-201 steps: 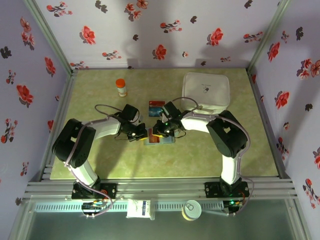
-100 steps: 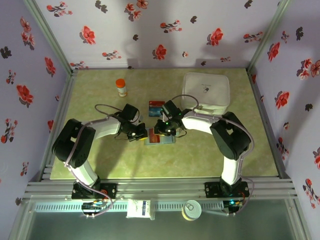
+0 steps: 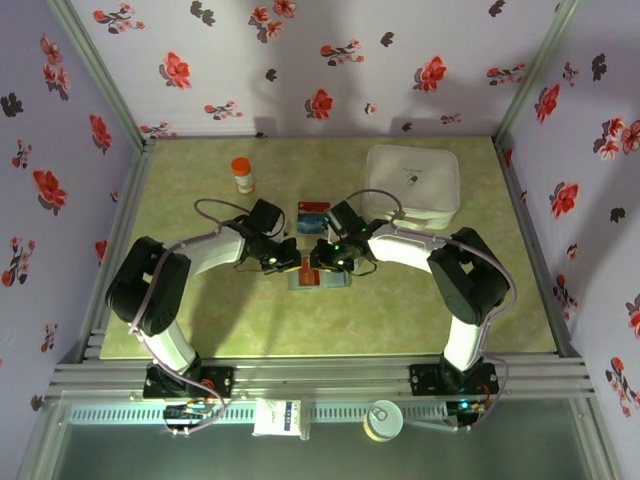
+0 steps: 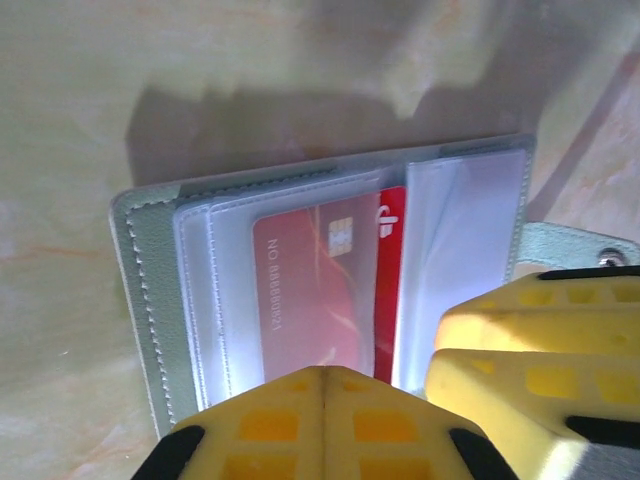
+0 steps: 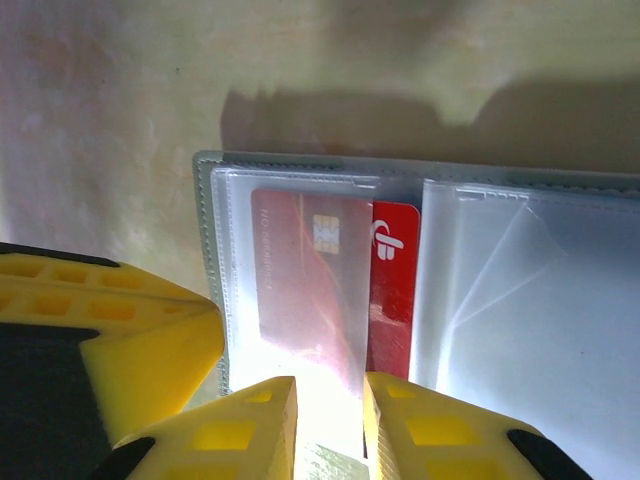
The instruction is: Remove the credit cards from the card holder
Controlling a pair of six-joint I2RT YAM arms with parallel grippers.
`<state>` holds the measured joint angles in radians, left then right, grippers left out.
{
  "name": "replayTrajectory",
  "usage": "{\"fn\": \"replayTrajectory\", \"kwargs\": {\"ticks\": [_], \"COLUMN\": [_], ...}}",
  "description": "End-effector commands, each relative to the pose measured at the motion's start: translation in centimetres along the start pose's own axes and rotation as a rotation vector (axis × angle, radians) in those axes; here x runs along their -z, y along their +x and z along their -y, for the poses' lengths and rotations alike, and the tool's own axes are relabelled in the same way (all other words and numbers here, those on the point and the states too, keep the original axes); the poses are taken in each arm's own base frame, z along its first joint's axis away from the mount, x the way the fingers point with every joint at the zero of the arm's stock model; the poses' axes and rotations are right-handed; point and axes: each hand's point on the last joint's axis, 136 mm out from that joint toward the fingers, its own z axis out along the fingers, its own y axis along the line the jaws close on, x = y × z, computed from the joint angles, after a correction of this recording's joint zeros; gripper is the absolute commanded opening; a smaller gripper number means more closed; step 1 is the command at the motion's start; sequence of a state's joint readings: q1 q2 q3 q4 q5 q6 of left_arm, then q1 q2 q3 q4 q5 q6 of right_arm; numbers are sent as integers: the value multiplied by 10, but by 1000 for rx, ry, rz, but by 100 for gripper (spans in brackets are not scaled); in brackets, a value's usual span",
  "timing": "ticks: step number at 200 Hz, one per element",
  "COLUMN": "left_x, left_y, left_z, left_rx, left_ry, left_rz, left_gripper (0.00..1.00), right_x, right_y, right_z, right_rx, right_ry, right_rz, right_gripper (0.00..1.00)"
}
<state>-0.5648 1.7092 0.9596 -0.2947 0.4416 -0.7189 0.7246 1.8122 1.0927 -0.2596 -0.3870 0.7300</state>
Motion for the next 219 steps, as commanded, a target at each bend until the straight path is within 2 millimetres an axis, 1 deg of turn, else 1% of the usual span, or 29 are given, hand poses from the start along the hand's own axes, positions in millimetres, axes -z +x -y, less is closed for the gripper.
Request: {"fn": "replayTrajectory", "kwargs": {"ticks": [1,55,80,122,138,176,205,219], "left_x": [-8,-15,-18,-19,-19,-19,-18,-18], "left_y": [5,11,12,13,14,17,18,19], "left_z": [-13,-27,-30,-32,-33,-37,-37,-38], "left_rx": [-9,-1,0,6,6,11,11,13], "left_ry": [-59,-101,-108,-117,-122,-133,-135,-136], "left_rz": [-30,-49,-60,-68,-69,-77,-78,-78], "left_gripper": [0,0,0,0,0,0,0,0], "right_x": [0,-6,-8,-16,-19,-23,-13,-9], "right_y": [0,-1,-2,1,1,0,-6,-7], "right_z": [5,7,9,20,21,10,-2,-3], "right_rx": [-16,-26,-28,-37,-42,-69,-76,-75], "right_ry": [8,10,13,40,35,-66,-130,-139], "right_rz": [7,-3,-10,-29,-36,-38,-5,4], "right_gripper": [25,25,25,26,26,25,23,21]}}
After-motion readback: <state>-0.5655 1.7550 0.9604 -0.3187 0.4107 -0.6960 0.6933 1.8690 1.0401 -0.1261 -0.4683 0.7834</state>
